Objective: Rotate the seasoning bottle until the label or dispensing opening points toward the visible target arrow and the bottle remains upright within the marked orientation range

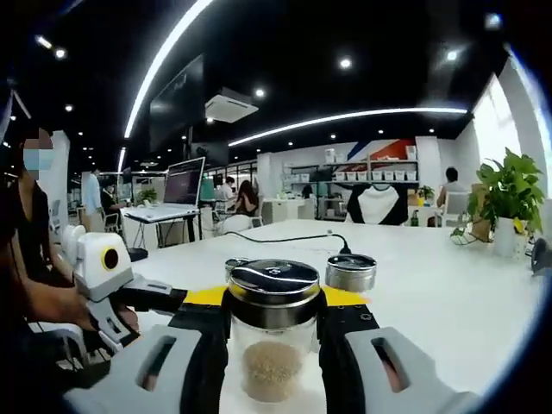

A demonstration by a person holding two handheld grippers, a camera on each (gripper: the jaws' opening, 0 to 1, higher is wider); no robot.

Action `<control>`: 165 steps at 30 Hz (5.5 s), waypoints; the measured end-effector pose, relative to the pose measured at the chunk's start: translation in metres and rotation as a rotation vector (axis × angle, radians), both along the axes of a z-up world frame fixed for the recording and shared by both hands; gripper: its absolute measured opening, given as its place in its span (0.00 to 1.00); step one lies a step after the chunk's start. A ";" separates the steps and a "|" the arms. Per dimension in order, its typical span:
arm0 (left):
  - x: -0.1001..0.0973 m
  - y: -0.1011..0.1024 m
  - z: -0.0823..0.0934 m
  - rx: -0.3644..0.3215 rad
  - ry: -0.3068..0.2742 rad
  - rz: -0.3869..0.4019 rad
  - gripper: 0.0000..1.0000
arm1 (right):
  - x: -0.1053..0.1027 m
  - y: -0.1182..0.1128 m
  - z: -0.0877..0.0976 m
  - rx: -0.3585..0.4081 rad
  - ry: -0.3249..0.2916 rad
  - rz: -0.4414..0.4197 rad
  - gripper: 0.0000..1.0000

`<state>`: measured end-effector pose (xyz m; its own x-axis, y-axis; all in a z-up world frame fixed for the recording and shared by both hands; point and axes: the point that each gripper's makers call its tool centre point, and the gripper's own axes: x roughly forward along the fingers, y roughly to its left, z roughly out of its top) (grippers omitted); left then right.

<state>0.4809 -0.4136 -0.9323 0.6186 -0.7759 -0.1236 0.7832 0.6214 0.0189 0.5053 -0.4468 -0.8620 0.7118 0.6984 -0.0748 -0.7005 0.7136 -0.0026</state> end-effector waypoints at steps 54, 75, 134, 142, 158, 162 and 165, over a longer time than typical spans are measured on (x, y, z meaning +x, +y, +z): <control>-0.004 0.006 0.015 0.032 -0.030 0.122 0.41 | -0.043 0.070 0.003 0.064 -0.098 0.296 0.37; -0.004 0.010 0.012 0.003 -0.078 0.099 0.42 | -0.029 0.070 -0.006 0.096 -0.051 0.245 0.37; 0.013 0.017 0.014 -0.039 -0.078 0.324 0.40 | -0.012 0.065 -0.010 0.036 -0.017 0.075 0.36; 0.004 0.007 0.015 -0.096 -0.009 0.064 0.41 | -0.017 0.057 -0.003 0.160 0.064 0.242 0.36; 0.010 0.014 0.007 -0.003 -0.034 0.208 0.41 | -0.020 0.064 -0.004 0.151 0.057 0.216 0.37; 0.011 0.015 0.009 -0.008 -0.042 0.236 0.41 | -0.015 0.068 -0.008 0.088 0.033 0.155 0.38; 0.013 0.017 0.009 -0.021 -0.040 0.257 0.41 | -0.011 0.072 -0.010 0.071 0.049 0.139 0.40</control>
<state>0.4942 -0.3970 -0.9234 0.8001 -0.5944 -0.0805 0.5981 0.8008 0.0316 0.4943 -0.3752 -0.8719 0.6049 0.7945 -0.0542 -0.7904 0.6073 0.0807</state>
